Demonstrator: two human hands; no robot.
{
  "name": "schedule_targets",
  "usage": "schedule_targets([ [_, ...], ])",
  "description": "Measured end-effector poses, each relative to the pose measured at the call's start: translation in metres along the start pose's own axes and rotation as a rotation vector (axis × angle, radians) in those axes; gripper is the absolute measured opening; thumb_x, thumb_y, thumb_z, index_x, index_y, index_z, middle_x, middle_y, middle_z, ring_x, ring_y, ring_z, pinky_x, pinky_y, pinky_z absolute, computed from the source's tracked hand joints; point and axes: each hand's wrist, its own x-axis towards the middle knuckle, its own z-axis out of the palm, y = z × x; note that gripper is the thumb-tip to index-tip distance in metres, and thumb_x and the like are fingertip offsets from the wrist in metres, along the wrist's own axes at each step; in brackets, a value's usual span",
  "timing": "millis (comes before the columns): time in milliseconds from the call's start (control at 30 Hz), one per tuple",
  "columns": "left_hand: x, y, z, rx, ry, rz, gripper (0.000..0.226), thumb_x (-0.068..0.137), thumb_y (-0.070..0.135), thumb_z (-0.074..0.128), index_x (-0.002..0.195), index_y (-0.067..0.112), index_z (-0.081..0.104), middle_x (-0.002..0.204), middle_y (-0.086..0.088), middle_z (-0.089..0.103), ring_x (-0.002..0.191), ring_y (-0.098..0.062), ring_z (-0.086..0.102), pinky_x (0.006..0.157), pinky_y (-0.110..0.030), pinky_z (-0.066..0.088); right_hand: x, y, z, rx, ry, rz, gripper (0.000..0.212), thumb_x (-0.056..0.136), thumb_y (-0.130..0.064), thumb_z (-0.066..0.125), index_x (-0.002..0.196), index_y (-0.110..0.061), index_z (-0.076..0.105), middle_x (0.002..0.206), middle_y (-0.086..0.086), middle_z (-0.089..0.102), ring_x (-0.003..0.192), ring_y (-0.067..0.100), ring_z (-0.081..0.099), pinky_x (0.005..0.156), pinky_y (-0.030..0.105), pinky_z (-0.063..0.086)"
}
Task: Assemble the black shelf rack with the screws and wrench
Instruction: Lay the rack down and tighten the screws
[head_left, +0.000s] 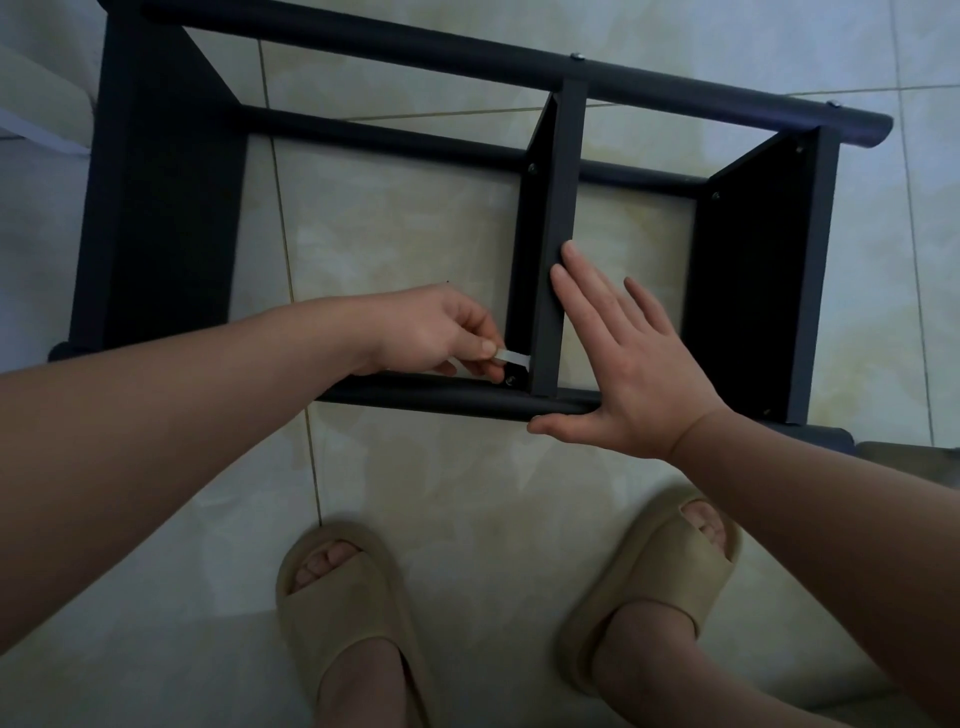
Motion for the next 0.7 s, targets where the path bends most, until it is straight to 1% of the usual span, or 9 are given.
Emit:
schedule_targets([
  [100,-0.0013,0.001,-0.0006,0.045,-0.026,0.012,0.014,0.101,0.013,0.056,0.095,0.017,0.068,0.096,0.005,0.076,0.088,-0.001,0.066,0.091,-0.031,0.048,-0.0001,0.0003,0.0001,-0.006,0.003,-0.001,0.123,0.076,-0.086,0.048,0.163,-0.011,0.003,0.171,0.003,-0.007,0.158,0.022,0.003,0.125,0.055,0.013],
  [167,-0.0023,0.0012,-0.0004,0.076,-0.031,0.021,0.014,0.1,0.013,0.057,0.096,0.017,0.069,0.095,0.007,0.075,0.085,-0.001,0.064,0.089,-0.029,0.048,-0.0001,0.0006,0.0003,-0.01,0.006,-0.005,0.123,0.077,-0.086,0.048,0.163,-0.01,0.004,0.171,0.004,-0.006,0.158,0.022,0.003,0.125,0.055,0.013],
  [267,-0.0027,0.001,0.0018,0.12,-0.021,0.035,0.014,0.099,0.013,0.059,0.092,0.018,0.071,0.08,0.011,0.069,0.072,-0.002,0.058,0.074,-0.021,0.046,-0.0002,0.0008,0.0008,-0.014,0.01,-0.006,0.123,0.077,-0.086,0.047,0.163,-0.01,0.005,0.171,0.004,-0.006,0.158,0.022,0.003,0.125,0.055,0.013],
  [367,-0.002,-0.002,0.0041,0.143,-0.016,0.026,0.013,0.098,0.013,0.061,0.091,0.017,0.07,0.063,0.014,0.06,0.056,0.003,0.052,0.058,-0.012,0.041,-0.0001,0.0008,0.0017,-0.018,0.021,-0.01,0.122,0.077,-0.086,0.048,0.163,-0.01,0.005,0.171,0.004,-0.005,0.158,0.022,0.003,0.125,0.056,0.013],
  [433,-0.0015,-0.0033,0.0051,0.143,-0.025,0.01,0.014,0.098,0.013,0.061,0.089,0.018,0.07,0.058,0.017,0.06,0.052,0.006,0.052,0.053,-0.009,0.039,-0.0001,0.0009,0.0022,-0.026,0.03,-0.011,0.122,0.077,-0.087,0.047,0.163,-0.01,0.006,0.171,0.005,-0.004,0.158,0.023,0.003,0.124,0.057,0.012],
  [500,-0.0004,-0.0033,0.0056,0.143,-0.022,-0.007,0.015,0.097,0.014,0.062,0.087,0.02,0.071,0.062,0.017,0.064,0.056,0.004,0.055,0.056,-0.01,0.042,-0.0001,0.0015,0.0031,-0.055,0.04,-0.013,0.122,0.077,-0.087,0.045,0.163,-0.01,0.006,0.171,0.005,-0.004,0.158,0.023,0.0,0.124,0.059,0.009],
  [600,0.0022,-0.0029,0.0055,0.182,0.025,-0.012,0.011,0.095,0.016,0.065,0.09,0.02,0.075,0.081,0.002,0.072,0.068,-0.005,0.06,0.069,-0.02,0.047,-0.0004,0.0025,0.0051,-0.095,0.069,-0.026,0.121,0.079,-0.087,0.043,0.162,-0.008,0.007,0.171,0.007,-0.002,0.158,0.023,-0.001,0.124,0.06,0.004],
  [633,0.0029,-0.0032,0.0051,0.199,0.044,-0.006,0.011,0.094,0.017,0.066,0.09,0.021,0.075,0.083,0.002,0.074,0.07,-0.006,0.061,0.07,-0.02,0.048,-0.0005,0.0031,0.0061,-0.104,0.083,-0.034,0.12,0.079,-0.087,0.043,0.162,-0.007,0.009,0.171,0.008,0.0,0.158,0.023,0.0,0.124,0.06,0.003],
  [700,0.0028,-0.0035,0.004,0.203,0.075,0.012,0.012,0.093,0.017,0.067,0.087,0.024,0.075,0.079,0.008,0.074,0.069,-0.002,0.063,0.065,-0.012,0.048,-0.0007,0.0043,0.0079,-0.118,0.113,-0.06,0.117,0.082,-0.085,0.043,0.162,-0.005,0.012,0.17,0.01,0.003,0.158,0.024,0.003,0.124,0.061,0.003],
])
